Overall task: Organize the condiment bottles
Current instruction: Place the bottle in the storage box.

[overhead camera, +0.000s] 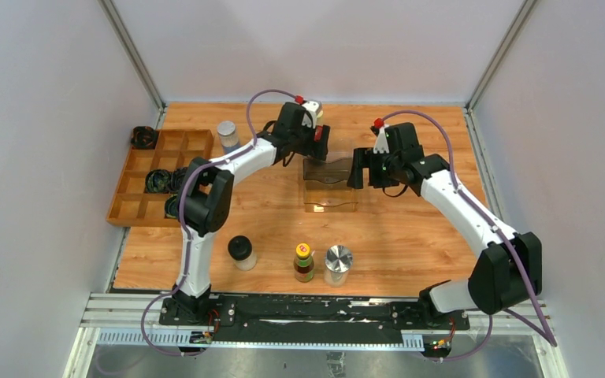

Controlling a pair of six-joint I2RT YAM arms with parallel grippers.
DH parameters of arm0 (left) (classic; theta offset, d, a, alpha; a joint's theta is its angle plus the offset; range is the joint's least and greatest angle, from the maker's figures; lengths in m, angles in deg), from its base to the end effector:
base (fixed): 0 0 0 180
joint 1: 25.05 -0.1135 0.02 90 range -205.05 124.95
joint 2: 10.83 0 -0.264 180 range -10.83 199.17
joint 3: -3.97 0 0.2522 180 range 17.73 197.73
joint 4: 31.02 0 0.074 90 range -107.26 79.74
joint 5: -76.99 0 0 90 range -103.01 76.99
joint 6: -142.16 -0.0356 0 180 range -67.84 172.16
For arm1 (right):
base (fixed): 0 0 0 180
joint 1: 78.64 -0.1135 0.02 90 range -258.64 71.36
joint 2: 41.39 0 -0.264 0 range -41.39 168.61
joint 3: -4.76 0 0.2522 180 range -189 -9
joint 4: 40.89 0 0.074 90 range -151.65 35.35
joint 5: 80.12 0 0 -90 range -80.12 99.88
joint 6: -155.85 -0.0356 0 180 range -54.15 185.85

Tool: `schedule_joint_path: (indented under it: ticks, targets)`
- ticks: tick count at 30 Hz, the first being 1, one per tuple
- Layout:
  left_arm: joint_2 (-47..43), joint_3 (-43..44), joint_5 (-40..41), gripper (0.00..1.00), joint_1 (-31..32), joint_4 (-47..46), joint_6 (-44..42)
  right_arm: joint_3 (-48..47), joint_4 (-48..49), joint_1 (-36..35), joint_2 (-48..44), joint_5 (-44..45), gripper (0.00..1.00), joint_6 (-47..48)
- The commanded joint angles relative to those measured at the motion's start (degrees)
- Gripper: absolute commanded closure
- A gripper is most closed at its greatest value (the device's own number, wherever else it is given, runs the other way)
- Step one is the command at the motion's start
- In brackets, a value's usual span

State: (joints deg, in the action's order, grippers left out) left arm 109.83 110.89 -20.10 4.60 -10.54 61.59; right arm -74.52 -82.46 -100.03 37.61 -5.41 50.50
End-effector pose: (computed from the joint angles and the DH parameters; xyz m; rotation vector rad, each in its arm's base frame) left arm 0.4237 -0.2462 0.2192 0.4591 2.1624 -0.5201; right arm 0.2789 0.1193 0.3024 -0.2652 2.3284 0.6317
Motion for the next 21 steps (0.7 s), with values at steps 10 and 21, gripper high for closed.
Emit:
schedule_joint_path:
  ticks: [10,21]
  targets:
    - [-6.72,-2.59,-0.03,0.04,0.80,3.45,-0.73,2.53,-0.64,-0.61,-5.25,-1.72,0.14,-1.17]
    - [-14.40,-8.16,1.78,0.04,1.11,4.61,-0.29,3.27,-1.44,-0.67,-8.26,-2.62,0.14,-2.35]
